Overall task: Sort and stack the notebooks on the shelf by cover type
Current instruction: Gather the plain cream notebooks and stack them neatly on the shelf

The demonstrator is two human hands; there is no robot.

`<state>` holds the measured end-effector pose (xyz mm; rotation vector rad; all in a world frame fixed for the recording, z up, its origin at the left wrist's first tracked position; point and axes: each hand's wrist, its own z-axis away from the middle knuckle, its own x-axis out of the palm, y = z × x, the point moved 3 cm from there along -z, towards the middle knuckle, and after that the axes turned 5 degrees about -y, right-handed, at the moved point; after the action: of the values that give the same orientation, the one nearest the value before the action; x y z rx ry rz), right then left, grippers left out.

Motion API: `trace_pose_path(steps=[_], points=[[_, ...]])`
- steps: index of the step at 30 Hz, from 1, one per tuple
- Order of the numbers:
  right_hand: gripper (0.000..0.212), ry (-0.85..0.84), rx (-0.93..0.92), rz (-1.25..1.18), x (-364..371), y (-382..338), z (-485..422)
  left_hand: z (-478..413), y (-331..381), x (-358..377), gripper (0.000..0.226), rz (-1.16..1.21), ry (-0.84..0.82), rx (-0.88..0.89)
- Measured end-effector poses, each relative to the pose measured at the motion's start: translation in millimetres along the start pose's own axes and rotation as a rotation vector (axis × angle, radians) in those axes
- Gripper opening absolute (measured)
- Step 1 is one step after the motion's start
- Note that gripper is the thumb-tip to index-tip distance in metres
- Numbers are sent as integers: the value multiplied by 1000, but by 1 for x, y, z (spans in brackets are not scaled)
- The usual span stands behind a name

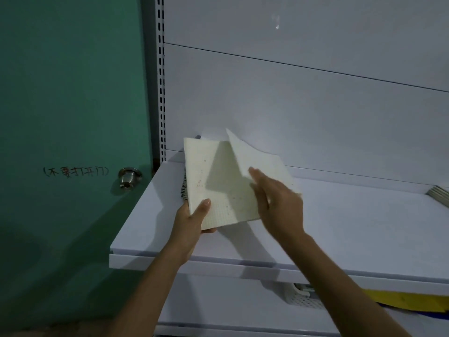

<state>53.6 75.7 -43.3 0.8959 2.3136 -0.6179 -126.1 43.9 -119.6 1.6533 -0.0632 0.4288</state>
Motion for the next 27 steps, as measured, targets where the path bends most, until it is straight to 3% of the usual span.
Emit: trace_pose_path(steps=[6,13,21,27], points=[[35,-35,-245,158,39,-25,48,0,2,-1,26,79,-18,-8],[36,-79,-226,101,52,-22,56,1,2,0,56,44,-93,19],[39,-86,-232,94,56,-22,57,3,-3,-2,52,1,-108,72],[45,-133,-230,88,62,-17,59,3,-6,-3,32,-28,-106,104]])
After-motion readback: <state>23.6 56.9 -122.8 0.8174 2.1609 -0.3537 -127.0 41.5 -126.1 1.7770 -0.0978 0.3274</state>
